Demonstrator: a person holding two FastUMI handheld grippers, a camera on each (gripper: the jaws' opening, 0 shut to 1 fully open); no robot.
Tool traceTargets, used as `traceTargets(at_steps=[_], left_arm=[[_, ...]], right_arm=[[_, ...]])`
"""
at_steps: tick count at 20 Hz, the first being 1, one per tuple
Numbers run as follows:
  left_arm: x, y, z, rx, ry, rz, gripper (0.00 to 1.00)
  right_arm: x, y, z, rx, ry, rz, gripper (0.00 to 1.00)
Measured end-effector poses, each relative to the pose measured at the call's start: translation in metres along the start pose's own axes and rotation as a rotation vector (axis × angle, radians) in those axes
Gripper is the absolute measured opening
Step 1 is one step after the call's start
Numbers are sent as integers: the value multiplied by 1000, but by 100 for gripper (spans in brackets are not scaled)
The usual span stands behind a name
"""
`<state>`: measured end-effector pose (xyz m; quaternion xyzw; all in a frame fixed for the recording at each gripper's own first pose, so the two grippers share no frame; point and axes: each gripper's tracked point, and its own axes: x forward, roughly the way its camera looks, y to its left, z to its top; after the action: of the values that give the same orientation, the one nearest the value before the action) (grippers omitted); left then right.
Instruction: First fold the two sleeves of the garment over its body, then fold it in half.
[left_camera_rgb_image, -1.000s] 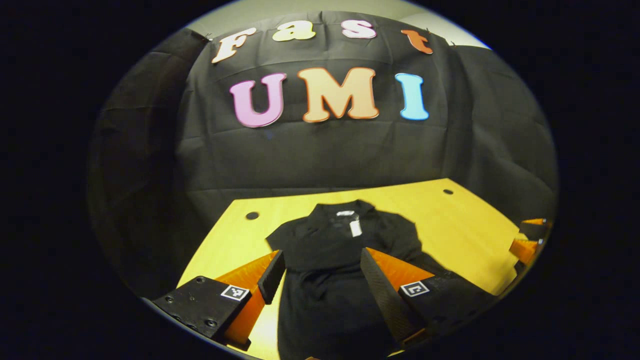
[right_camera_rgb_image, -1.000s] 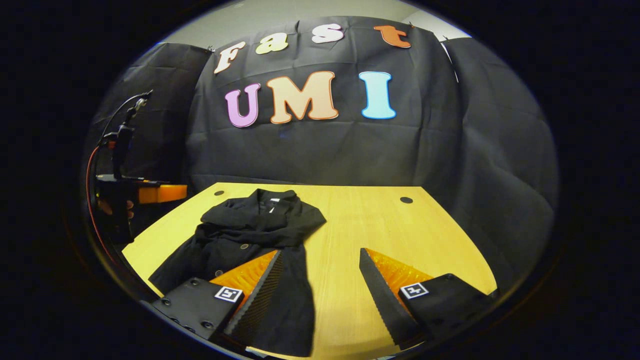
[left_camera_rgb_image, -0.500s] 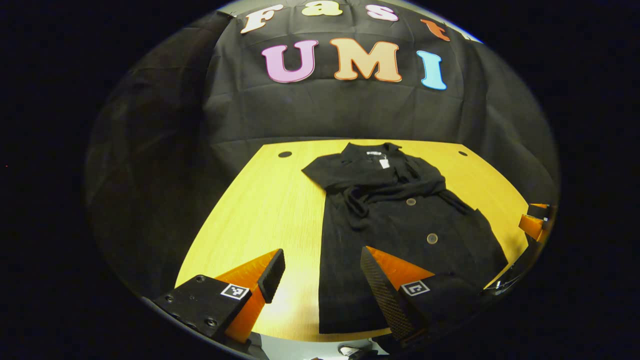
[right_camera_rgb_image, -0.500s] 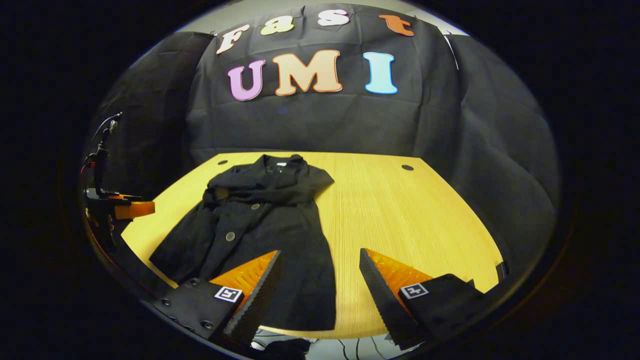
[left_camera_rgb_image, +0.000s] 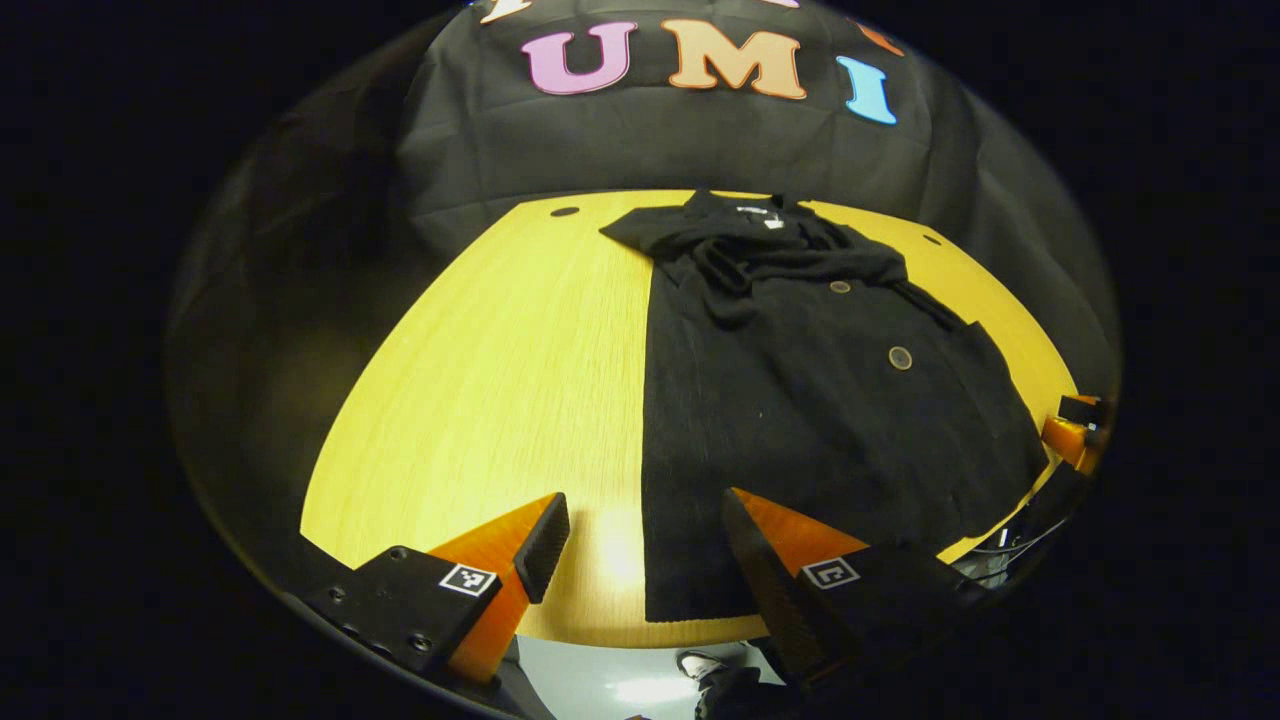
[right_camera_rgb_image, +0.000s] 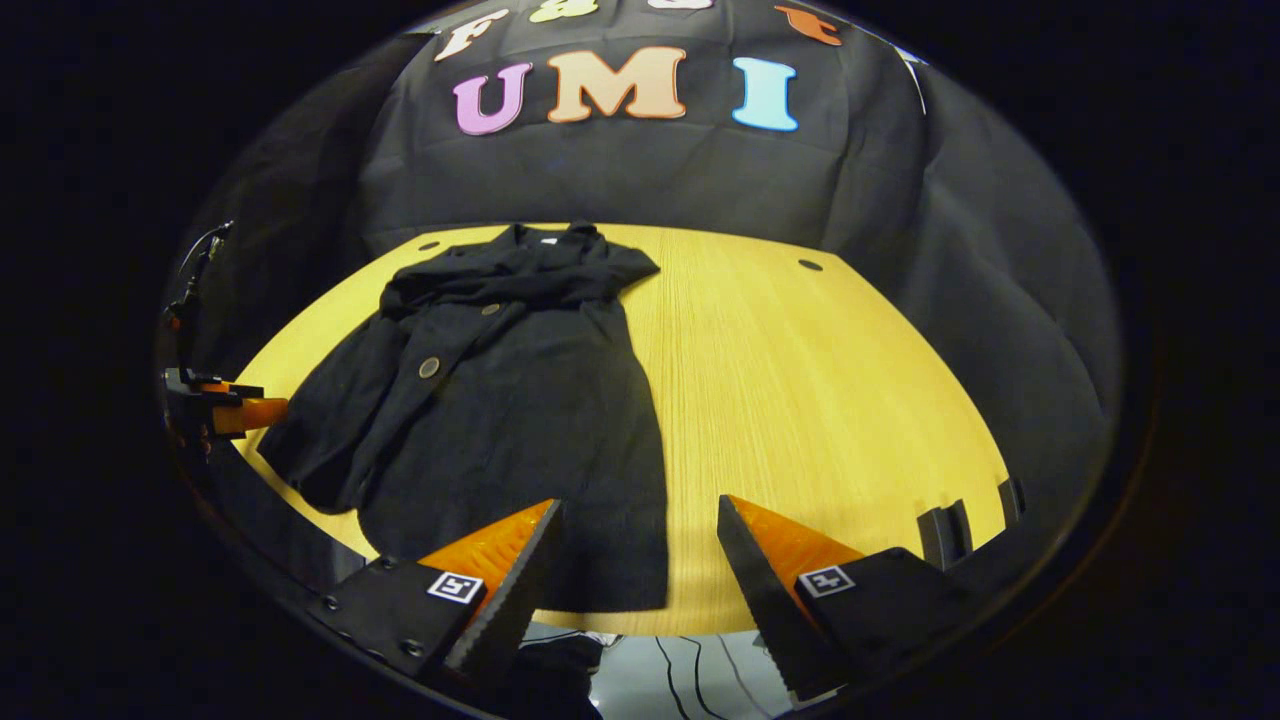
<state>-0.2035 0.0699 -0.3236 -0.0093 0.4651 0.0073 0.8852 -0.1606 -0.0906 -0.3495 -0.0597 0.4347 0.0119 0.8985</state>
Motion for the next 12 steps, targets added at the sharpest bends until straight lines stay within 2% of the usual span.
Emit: traceTargets(at_steps=[5,7,8,12], left_arm=[[1,-6,0,-10,-38,-42,92],[0,-8,0,10,-77,-60,89],[0,-12,-3,19,-86,-75,85],[1,-26,-3,23,-120,-137,38]], right_arm=[[10,4,-28,-18,83,9,99],[11,9,-29,4,84,24,92],[11,14,-30,18,86,43,88],[10,30,-27,53,60,65,29]])
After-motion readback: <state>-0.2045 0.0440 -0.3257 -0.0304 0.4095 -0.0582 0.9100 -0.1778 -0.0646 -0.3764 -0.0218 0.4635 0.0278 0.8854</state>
